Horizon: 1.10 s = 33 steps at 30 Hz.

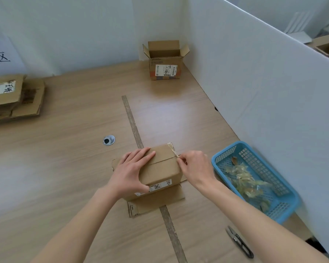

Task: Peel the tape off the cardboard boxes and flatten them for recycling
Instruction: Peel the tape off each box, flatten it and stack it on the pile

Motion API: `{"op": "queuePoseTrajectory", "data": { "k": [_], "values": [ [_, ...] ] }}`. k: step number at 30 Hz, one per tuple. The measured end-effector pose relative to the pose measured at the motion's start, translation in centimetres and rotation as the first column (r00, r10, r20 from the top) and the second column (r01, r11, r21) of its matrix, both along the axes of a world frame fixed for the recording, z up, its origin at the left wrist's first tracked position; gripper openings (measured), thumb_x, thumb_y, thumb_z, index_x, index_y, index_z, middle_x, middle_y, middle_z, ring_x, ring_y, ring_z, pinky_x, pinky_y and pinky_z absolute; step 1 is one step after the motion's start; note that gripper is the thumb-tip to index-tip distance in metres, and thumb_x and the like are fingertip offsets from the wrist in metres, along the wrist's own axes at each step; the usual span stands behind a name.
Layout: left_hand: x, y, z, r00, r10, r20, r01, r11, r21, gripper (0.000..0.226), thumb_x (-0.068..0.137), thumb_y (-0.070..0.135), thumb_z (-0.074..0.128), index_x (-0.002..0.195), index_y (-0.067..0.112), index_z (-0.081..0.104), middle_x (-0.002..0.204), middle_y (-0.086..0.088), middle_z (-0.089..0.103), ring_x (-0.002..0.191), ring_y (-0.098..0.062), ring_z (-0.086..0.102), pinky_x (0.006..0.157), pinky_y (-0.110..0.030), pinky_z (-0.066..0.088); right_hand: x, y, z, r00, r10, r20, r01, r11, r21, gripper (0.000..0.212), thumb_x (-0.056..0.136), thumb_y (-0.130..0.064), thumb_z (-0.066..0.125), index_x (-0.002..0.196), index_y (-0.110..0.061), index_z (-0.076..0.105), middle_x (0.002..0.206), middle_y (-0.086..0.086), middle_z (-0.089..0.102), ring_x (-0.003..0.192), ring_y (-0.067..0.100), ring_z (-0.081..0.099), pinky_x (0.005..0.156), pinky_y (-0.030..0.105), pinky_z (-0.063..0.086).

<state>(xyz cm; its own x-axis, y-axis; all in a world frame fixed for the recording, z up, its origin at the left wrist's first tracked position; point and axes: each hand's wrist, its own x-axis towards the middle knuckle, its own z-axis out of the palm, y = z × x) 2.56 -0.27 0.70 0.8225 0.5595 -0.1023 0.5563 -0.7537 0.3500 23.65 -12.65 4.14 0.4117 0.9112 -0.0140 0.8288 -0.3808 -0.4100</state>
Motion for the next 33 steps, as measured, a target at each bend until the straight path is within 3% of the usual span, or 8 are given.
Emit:
{"op": "queuePoseTrajectory", "data": {
  "k": [3, 7, 14, 18, 23, 27, 30, 33],
  "values": [
    [-0.2, 0.1, 0.1, 1.0, -0.016, 0.016, 0.016, 1.0, -0.008, 0.117, 0.05, 0.058, 0.062, 0.159, 0.042, 0.023, 0.166, 0.02, 0.013, 0.151, -0.005, 0.011, 0.114, -0.014, -0.014, 0.8, 0.5, 0.6, 0.982, 0.153, 0.111, -0.138, 0.982, -0.129, 0.03, 0.1, -0.015, 0.046, 0.073, -0.01, 0.059, 0.078, 0.007, 0.068, 0.07, 0.027, 0.059, 0.058, 0.034, 0.039],
    [-0.5, 0.5, 0.3, 0.999, -0.042, 0.008, 0.042, 0.999, -0.01, 0.116, 0.051, 0.057, 0.065, 0.158, 0.045, 0.021, 0.166, 0.02, 0.011, 0.151, -0.004, 0.01, 0.113, -0.013, -0.014, 2.6, 0.6, 0.9, 0.963, 0.269, -0.031, -0.27, 0.945, -0.184, 0.019, 0.099, -0.013, 0.054, 0.087, -0.01, 0.069, 0.085, 0.002, 0.07, 0.077, 0.023, 0.062, 0.072, 0.041, 0.052],
    [-1.0, 0.9, 0.1, 0.995, -0.101, -0.009, 0.101, 0.995, -0.001, 0.116, 0.053, 0.055, 0.066, 0.158, 0.047, 0.019, 0.166, 0.021, 0.01, 0.153, -0.006, 0.009, 0.115, -0.016, -0.014, 4.8, -0.4, -0.2, 0.946, 0.273, -0.177, -0.289, 0.955, -0.072, 0.017, 0.098, -0.011, 0.064, 0.106, -0.015, 0.078, 0.093, -0.006, 0.075, 0.082, 0.008, 0.067, 0.077, 0.029, 0.055],
    [-1.0, 0.9, -0.2, 0.993, -0.115, -0.012, 0.115, 0.993, 0.006, 0.116, 0.054, 0.057, 0.064, 0.158, 0.049, 0.014, 0.166, 0.023, 0.004, 0.153, -0.002, 0.003, 0.117, -0.019, -0.013, 5.5, -1.3, -0.5, 0.951, 0.044, -0.306, -0.034, 0.999, 0.037, 0.025, 0.099, -0.007, 0.06, 0.112, -0.018, 0.077, 0.099, -0.009, 0.076, 0.083, 0.003, 0.07, 0.082, 0.028, 0.06],
    [-1.0, 1.0, -0.3, 0.991, -0.132, -0.007, 0.132, 0.991, 0.001, 0.116, 0.053, 0.057, 0.064, 0.157, 0.05, 0.014, 0.165, 0.026, 0.004, 0.152, 0.001, 0.001, 0.119, -0.021, -0.012, 3.0, -0.9, -0.4, 0.892, -0.037, -0.45, 0.026, 0.999, -0.031, 0.028, 0.085, -0.048, 0.075, 0.108, -0.033, 0.073, 0.094, -0.026, 0.068, 0.083, -0.002, 0.069, 0.079, 0.024, 0.06],
    [-1.3, 1.2, -0.3, 0.988, -0.154, 0.001, 0.154, 0.988, -0.024, 0.113, 0.053, 0.055, 0.064, 0.157, 0.05, 0.019, 0.165, 0.028, 0.004, 0.153, 0.0, 0.004, 0.119, -0.021, -0.011, 2.9, 0.5, -0.5, 0.952, -0.066, -0.3, 0.09, 0.994, 0.068, 0.003, 0.085, -0.026, 0.08, 0.085, -0.023, 0.08, 0.079, -0.011, 0.075, 0.071, 0.005, 0.069, 0.075, 0.037, 0.06],
    [-1.6, 1.0, -0.4, 0.98, -0.196, -0.011, 0.196, 0.98, -0.031, 0.112, 0.056, 0.053, 0.066, 0.155, 0.055, 0.015, 0.165, 0.029, 0.004, 0.153, 0.002, 0.001, 0.121, -0.023, -0.01, 3.8, 1.8, 0.2, 0.92, -0.243, -0.307, 0.303, 0.938, 0.167, 0.008, 0.09, -0.022, 0.076, 0.096, -0.019, 0.081, 0.088, -0.002, 0.078, 0.082, 0.014, 0.071, 0.08, 0.038, 0.058],
    [-1.6, 0.9, -0.4, 0.976, -0.216, -0.029, 0.216, 0.976, -0.017, 0.112, 0.057, 0.053, 0.065, 0.155, 0.057, 0.011, 0.165, 0.028, 0.003, 0.153, 0.002, -0.002, 0.122, -0.026, -0.009, 3.1, 2.5, 0.1, 0.934, -0.171, -0.312, 0.193, 0.98, 0.041, 0.02, 0.098, -0.026, 0.066, 0.11, -0.016, 0.079, 0.102, 0.003, 0.078, 0.095, 0.017, 0.07, 0.088, 0.036, 0.055]
  ]
}}
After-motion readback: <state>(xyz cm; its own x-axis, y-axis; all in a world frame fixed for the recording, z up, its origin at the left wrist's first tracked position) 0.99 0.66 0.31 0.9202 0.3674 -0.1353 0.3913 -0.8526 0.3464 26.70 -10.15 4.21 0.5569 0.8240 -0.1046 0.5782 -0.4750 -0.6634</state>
